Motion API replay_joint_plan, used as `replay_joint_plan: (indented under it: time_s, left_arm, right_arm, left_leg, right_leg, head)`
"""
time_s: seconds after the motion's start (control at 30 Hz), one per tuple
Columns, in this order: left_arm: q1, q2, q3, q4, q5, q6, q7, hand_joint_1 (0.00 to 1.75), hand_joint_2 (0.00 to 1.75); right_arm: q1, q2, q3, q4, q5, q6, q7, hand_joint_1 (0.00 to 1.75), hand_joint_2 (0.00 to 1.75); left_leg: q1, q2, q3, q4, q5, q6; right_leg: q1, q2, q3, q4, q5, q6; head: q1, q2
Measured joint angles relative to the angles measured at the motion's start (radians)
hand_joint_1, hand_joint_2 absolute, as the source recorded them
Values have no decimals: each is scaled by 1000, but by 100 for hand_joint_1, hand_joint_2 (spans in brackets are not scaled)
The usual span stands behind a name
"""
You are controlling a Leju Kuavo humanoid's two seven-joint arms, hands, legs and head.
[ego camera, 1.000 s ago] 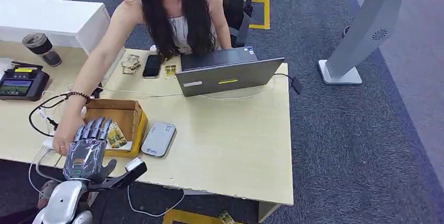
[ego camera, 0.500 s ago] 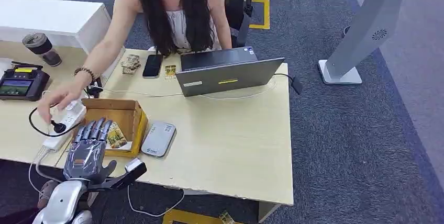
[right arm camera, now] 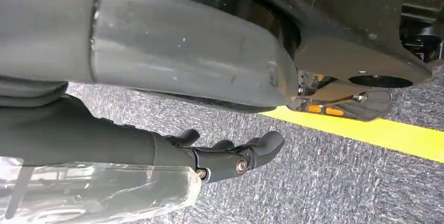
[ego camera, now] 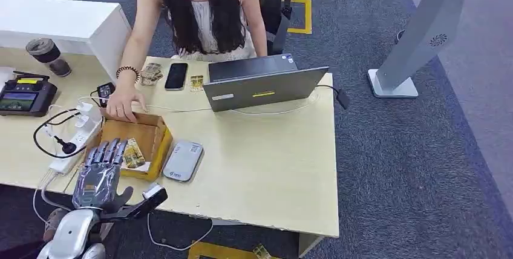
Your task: Pass the card to the sensor for recognition and then transmit it.
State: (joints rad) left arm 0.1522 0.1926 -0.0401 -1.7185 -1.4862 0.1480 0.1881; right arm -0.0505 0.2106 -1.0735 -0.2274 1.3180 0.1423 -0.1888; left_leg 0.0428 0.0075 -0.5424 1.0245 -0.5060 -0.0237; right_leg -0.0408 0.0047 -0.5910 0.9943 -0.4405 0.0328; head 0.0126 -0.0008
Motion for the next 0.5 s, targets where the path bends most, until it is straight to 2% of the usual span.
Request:
replay_joint_plan:
  time_s: [0.5]
  left_arm:
    - [0, 0, 1, 5, 2, 10, 0, 0, 175]
  right_arm:
    - [0, 0, 0, 0, 5, 0, 0, 0, 0]
  left_leg:
    - [0, 0, 0, 0, 0, 0]
  right_leg:
    - [0, 0, 0, 0, 0, 0]
  head:
    - [0, 0]
